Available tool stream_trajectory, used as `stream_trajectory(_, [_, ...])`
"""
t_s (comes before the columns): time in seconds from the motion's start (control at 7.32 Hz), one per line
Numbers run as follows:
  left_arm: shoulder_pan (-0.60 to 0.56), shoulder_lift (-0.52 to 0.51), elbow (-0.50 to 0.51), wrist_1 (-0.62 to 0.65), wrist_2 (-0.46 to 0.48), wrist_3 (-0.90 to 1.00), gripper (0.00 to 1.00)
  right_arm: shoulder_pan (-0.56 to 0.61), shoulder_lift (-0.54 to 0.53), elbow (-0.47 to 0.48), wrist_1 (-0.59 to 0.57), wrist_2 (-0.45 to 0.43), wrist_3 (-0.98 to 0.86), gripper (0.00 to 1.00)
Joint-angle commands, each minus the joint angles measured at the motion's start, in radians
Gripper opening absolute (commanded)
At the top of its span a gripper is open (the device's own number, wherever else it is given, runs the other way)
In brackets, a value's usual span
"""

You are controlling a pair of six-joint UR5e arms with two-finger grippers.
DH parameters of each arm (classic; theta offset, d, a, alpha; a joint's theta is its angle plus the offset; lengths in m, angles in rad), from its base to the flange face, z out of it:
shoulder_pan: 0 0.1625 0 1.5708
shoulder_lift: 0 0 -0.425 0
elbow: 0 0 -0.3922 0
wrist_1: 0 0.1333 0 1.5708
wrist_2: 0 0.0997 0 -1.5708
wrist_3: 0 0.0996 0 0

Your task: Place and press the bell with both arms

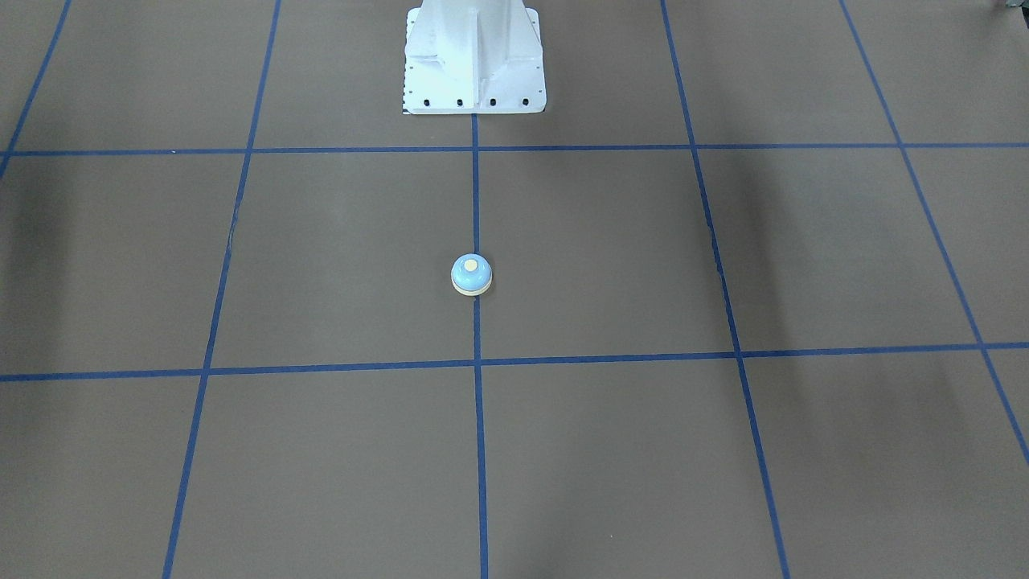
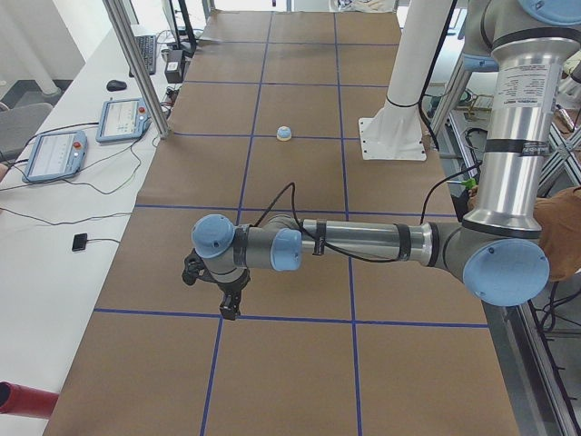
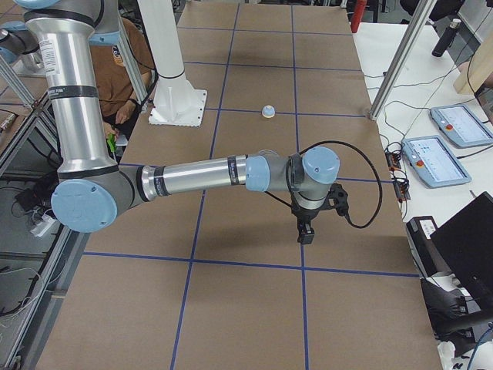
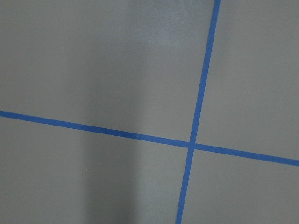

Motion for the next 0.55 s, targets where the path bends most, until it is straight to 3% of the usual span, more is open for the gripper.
stream_trajectory(0.0, [0.001, -0.004, -0.004, 0.002, 0.002, -0.002, 1.0, 0.002, -0.049, 0.05, 0.006, -0.046, 0.004, 1.0])
stream_trajectory(0.41, [0.001, -0.012, -0.029, 0.004, 0.006, -0.004, 1.0, 0.002, -0.053, 0.048, 0.004, 0.01, 0.008, 1.0])
